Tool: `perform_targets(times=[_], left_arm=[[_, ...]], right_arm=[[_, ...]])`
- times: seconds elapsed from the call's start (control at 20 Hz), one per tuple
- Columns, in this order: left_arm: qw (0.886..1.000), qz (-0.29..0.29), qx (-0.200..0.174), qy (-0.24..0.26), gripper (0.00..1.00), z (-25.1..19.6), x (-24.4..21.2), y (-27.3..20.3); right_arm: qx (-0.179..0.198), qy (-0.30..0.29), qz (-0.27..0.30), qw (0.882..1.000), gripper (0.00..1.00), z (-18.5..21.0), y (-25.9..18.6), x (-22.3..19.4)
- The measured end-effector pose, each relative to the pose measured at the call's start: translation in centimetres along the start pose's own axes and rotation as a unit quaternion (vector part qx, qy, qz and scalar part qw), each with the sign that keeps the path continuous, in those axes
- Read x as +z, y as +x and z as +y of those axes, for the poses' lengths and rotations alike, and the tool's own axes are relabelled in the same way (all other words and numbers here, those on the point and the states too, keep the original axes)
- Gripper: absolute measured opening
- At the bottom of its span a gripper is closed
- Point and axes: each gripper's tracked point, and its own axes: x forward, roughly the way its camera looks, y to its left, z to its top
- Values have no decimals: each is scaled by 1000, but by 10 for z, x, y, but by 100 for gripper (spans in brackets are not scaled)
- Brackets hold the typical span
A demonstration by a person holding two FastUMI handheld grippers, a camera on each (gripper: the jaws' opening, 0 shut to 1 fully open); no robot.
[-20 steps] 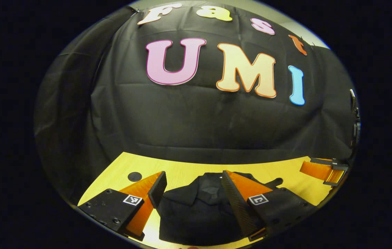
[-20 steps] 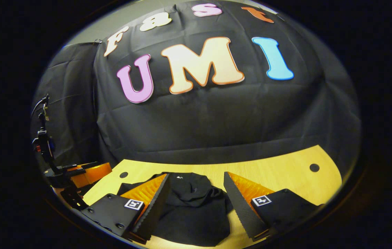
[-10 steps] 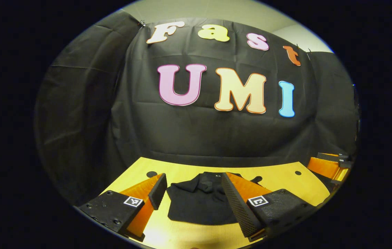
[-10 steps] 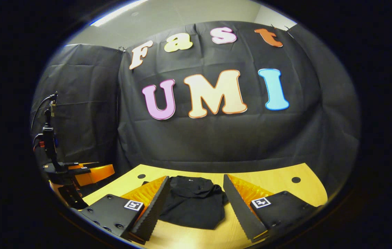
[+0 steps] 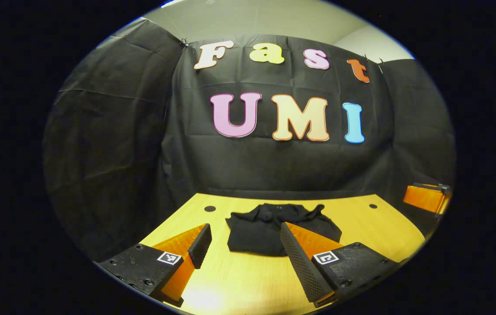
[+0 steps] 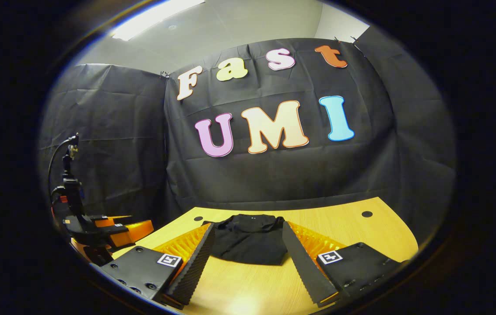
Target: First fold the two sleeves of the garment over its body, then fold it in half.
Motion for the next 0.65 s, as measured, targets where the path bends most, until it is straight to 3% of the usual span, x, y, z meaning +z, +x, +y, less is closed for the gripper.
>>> perform_targets(times=[0.25, 0.5, 0.65], left_arm=[[999, 33, -8, -13, 94, -16, -33, -31], [998, 44, -44, 0, 94, -33, -38, -31], [995, 37, -87, 23, 93, -48, -30, -21]], right_arm=[[7, 26, 0, 1000, 96, -2, -29, -24], [-26, 37, -18, 999, 97, -17, -47, -20], [-63, 39, -27, 997, 97, -29, -53, -20]])
